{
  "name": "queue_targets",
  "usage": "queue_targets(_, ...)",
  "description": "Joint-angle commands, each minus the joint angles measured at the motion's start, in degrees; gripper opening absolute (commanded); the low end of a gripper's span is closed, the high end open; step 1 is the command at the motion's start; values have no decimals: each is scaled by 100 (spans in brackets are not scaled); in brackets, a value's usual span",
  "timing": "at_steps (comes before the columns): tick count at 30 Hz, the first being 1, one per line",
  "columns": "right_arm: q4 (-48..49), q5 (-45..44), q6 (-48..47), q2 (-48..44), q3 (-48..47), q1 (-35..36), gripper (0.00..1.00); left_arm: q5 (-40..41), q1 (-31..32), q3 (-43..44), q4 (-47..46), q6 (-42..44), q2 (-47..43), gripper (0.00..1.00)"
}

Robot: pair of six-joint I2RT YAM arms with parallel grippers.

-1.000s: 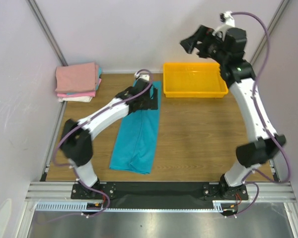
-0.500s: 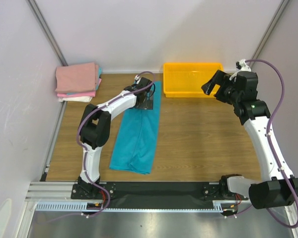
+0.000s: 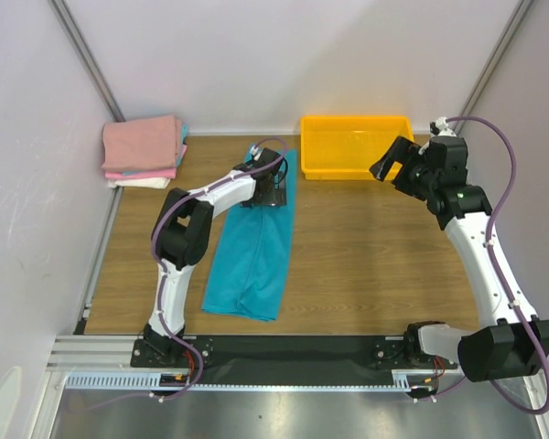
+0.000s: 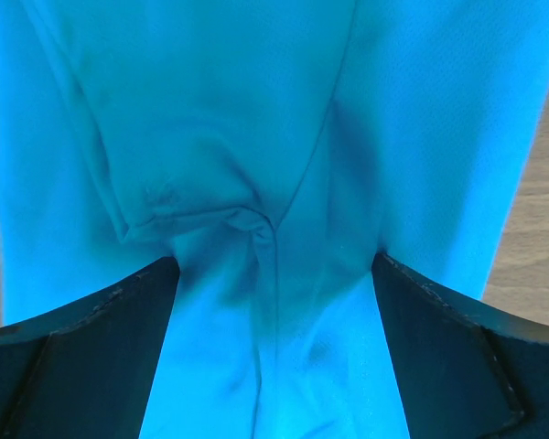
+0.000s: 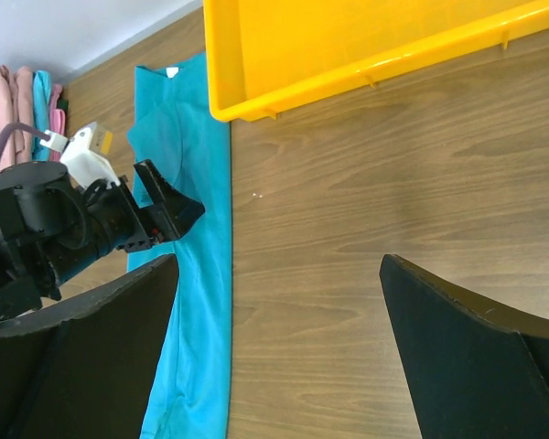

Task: Fold and stack the t-shirts
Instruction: Fold the tshirt

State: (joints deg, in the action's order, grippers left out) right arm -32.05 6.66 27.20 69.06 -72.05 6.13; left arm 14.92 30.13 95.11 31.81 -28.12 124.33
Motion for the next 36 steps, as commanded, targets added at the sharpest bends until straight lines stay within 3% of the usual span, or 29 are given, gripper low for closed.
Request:
queue_targets(1, 103, -85, 66, 90, -55, -24, 100, -462, -7, 227, -184, -334, 179, 93)
queue_targets(6, 112, -50, 66, 169, -81, -24, 100, -639, 10, -220, -482, -694, -58, 93)
queue_targets(10, 138, 81, 92, 205, -81, -33, 100, -578, 19, -721, -694, -1561, -295, 94)
queue_targets(18, -73, 12, -4, 3, -90, -24, 99, 37, -139, -502, -185, -2707, -23, 94)
queue_targets(30, -240, -7, -48, -121, -19, -33, 99, 477, -657, -1266, -298, -3200, -322, 95)
queue_targets(36, -187, 99, -31, -94, 24, -42, 100, 442, -745, -1408, -500, -3025, -480, 94)
